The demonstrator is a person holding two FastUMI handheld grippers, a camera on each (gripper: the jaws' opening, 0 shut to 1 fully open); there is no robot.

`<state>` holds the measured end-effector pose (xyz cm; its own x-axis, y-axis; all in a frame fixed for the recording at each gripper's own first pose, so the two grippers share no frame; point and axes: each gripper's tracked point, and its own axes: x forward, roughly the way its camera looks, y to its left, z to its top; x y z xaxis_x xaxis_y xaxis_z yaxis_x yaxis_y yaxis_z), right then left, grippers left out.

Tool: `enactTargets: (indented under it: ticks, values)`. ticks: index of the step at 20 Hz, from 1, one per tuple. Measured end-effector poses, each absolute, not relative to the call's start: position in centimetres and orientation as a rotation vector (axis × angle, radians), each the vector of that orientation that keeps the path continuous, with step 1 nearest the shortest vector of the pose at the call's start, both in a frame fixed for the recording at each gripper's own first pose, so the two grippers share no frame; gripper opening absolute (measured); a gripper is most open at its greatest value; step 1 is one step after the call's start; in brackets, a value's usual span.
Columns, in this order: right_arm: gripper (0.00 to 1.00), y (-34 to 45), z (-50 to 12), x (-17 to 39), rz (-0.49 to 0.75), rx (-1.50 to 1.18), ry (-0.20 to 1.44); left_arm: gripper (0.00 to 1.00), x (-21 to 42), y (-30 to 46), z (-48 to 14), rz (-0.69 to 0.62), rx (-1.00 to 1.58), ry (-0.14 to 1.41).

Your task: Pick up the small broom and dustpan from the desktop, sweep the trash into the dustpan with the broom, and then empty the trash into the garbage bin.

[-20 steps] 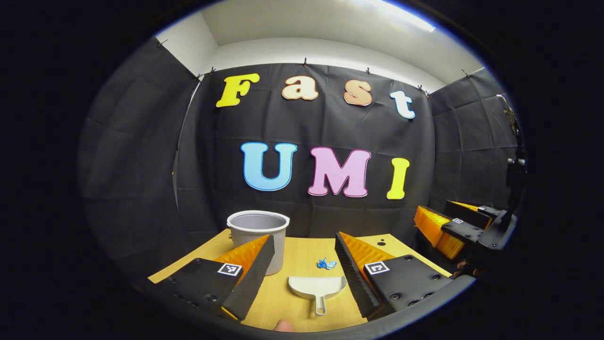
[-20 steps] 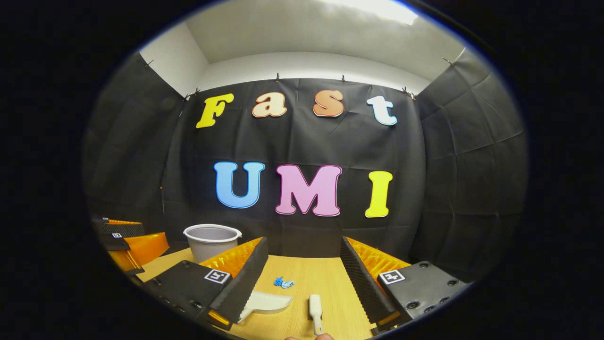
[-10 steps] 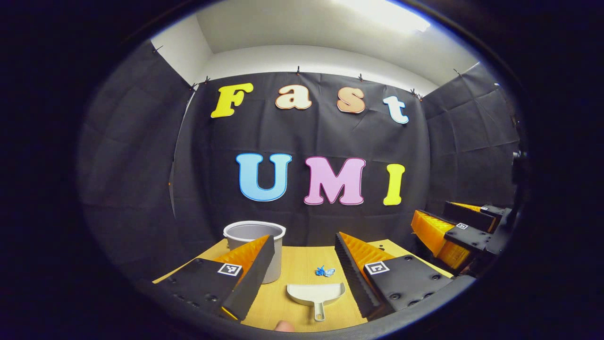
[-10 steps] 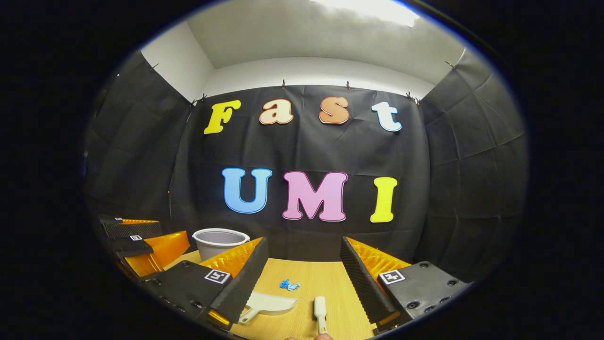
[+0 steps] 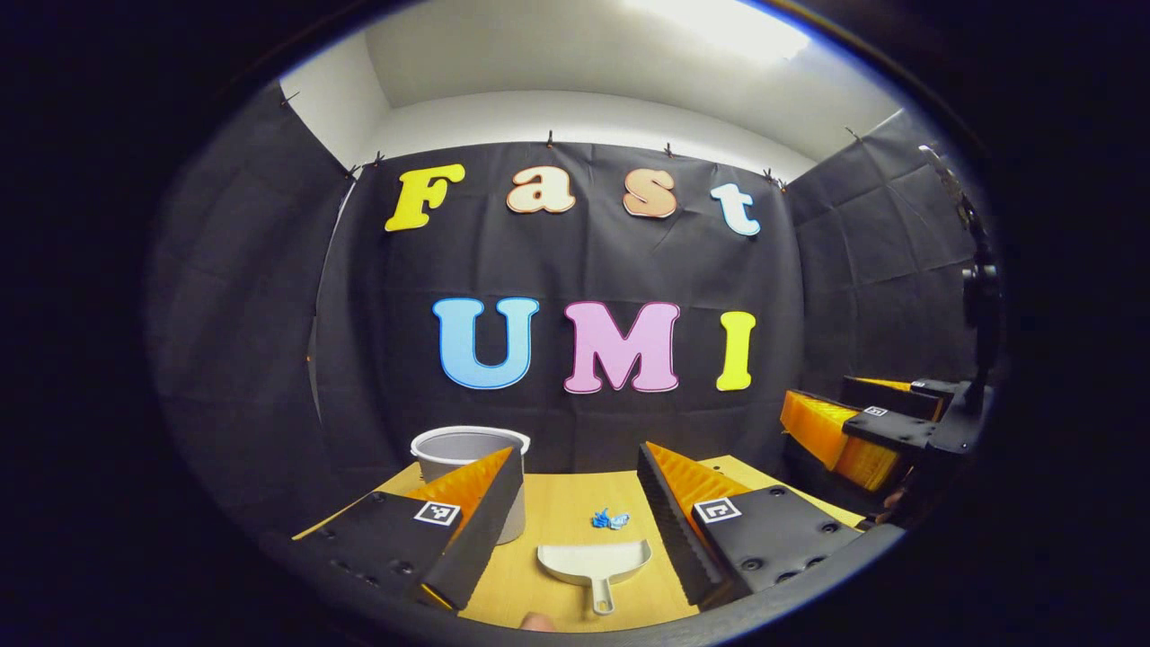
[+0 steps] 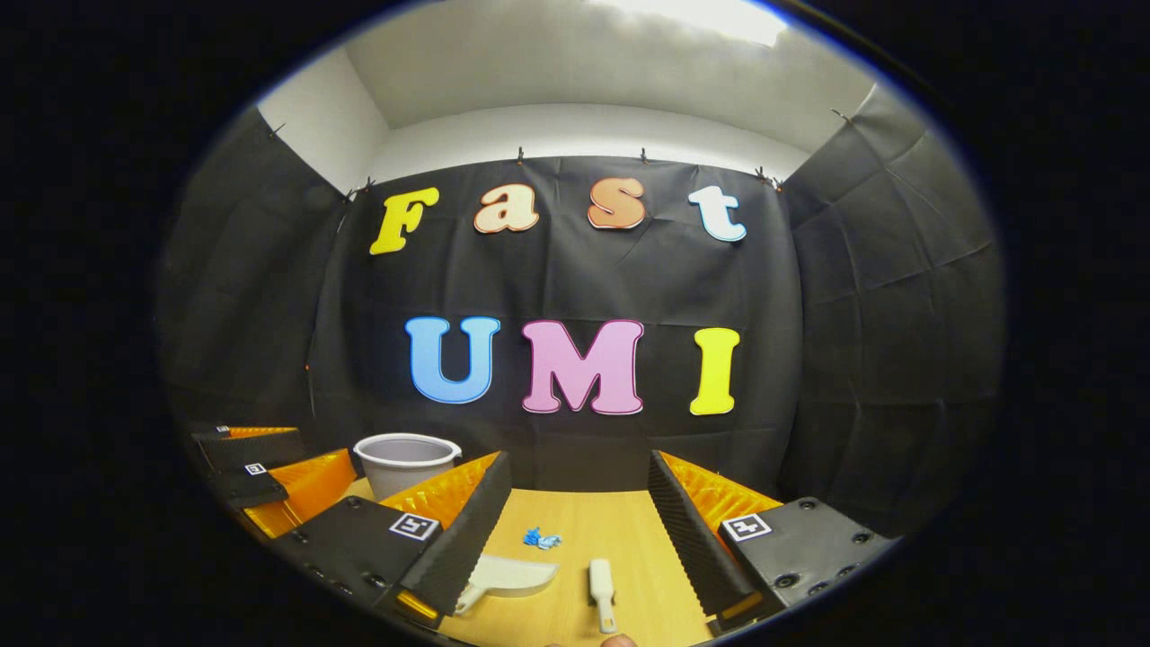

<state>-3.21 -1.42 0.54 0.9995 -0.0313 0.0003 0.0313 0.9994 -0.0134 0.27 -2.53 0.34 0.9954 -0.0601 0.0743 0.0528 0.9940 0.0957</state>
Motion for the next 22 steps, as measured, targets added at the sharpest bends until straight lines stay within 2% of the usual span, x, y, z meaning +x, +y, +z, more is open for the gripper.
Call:
enactTargets:
  ticks: [4, 6, 7, 9, 10, 15, 19, 22]
  values:
    - [0.98, -0.5, -0.1, -2.7, -0.001, -0.077, 0.023, 0.77, 0.8, -4.0, -0.2, -0.111, 0.075, -0.065]
    - [0.95, -0.5, 0.0, -2.4, 0.003, -0.079, 0.013, 0.77, 1.1, -4.1, -0.6, -0.11, 0.096, -0.052]
    - [0.98, -0.6, -0.2, -2.2, 0.0, -0.076, 0.016, 0.77, 1.4, -4.3, -0.6, -0.116, 0.103, -0.045]
    - [0.96, -0.5, -0.6, -1.7, 0.002, -0.066, 0.03, 0.77, 1.7, -4.9, -0.9, -0.128, 0.103, -0.032]
    - [0.98, -0.5, -0.8, -1.4, 0.005, -0.061, 0.037, 0.77, 2.1, -5.0, -1.1, -0.13, 0.103, -0.025]
    - [0.98, -1.6, -1.2, 0.8, -0.002, -0.065, 0.052, 0.77, 4.4, -5.8, -1.8, -0.144, 0.074, 0.024]
    - [0.99, -2.6, -1.8, 3.5, -0.007, -0.057, 0.071, 0.77, 7.2, -5.4, -3.9, -0.111, 0.087, 0.092]
    - [0.99, -3.6, -2.0, 5.4, -0.009, -0.061, 0.073, 0.77, 9.1, -6.0, -8.0, -0.111, 0.099, 0.183]
